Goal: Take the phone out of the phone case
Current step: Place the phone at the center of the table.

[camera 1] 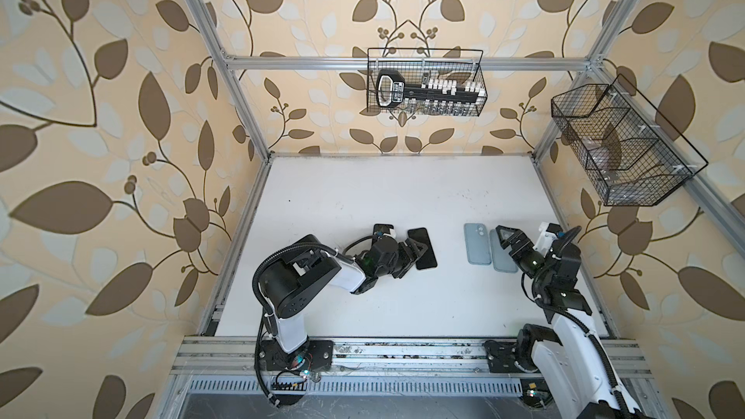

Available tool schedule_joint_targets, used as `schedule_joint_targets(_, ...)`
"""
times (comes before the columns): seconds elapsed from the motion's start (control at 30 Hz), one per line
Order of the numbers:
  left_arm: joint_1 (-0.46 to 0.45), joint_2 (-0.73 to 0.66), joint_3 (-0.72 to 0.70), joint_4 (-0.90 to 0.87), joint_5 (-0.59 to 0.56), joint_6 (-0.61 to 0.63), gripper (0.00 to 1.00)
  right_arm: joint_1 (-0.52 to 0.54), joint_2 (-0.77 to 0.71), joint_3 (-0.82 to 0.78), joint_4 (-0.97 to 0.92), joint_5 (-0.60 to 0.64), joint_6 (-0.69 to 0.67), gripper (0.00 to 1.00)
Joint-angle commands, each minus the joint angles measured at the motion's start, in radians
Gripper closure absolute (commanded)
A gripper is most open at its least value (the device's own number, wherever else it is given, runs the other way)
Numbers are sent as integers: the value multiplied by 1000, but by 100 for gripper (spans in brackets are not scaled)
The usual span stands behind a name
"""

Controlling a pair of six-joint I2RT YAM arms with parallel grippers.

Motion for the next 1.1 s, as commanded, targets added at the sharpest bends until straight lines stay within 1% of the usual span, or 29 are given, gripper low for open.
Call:
schedule_joint_targets(0.0,-22,-50,29,-212,-65,58,11,-3,-6,-15,6,-13,-5,0)
schedule_joint_targets(0.03,-27,-60,37,-244,-75,67,8,-4,-8,-14,3,-14,-6,0)
schedule_joint_targets(0.17,-43,-99,84,-397,-114,96,2,-5,-12,-11,1,-14,-6,0)
schedule_joint_targets(0.33,-71,-188,177,-623,-192,197,1,-6,-11,2,-9,-12,-16,0)
schedule_joint_targets(0.4,-72,-234,226,-731,-227,256,1,-6,-7,9,-10,-7,-24,0)
schedule_joint_targets(0.5,-72,-309,299,-871,-313,375,1,-11,13,30,-18,-9,-43,0)
schedule_joint_targets(0.53,-72,-320,316,-898,-337,416,1,-13,21,42,-23,-14,-48,0)
schedule_joint_targets(0.57,-72,-370,336,-929,-371,471,1,-18,27,57,-33,-15,-59,0)
schedule_joint_targets(0.6,-71,-391,354,-955,-401,519,1,-21,31,71,-39,-13,-67,0)
schedule_joint_targets(0.67,-71,-430,394,-1022,-474,582,1,-27,37,97,-48,-11,-82,0)
schedule_joint_targets(0.77,-66,-475,434,-1077,-550,682,1,-31,59,144,-70,-14,-111,0)
schedule_joint_targets(0.83,-56,-505,437,-1081,-569,729,1,-33,72,171,-83,-13,-128,0)
schedule_joint_targets(1.07,11,-600,435,-1108,-547,810,1,-23,101,228,-93,-7,-146,0)
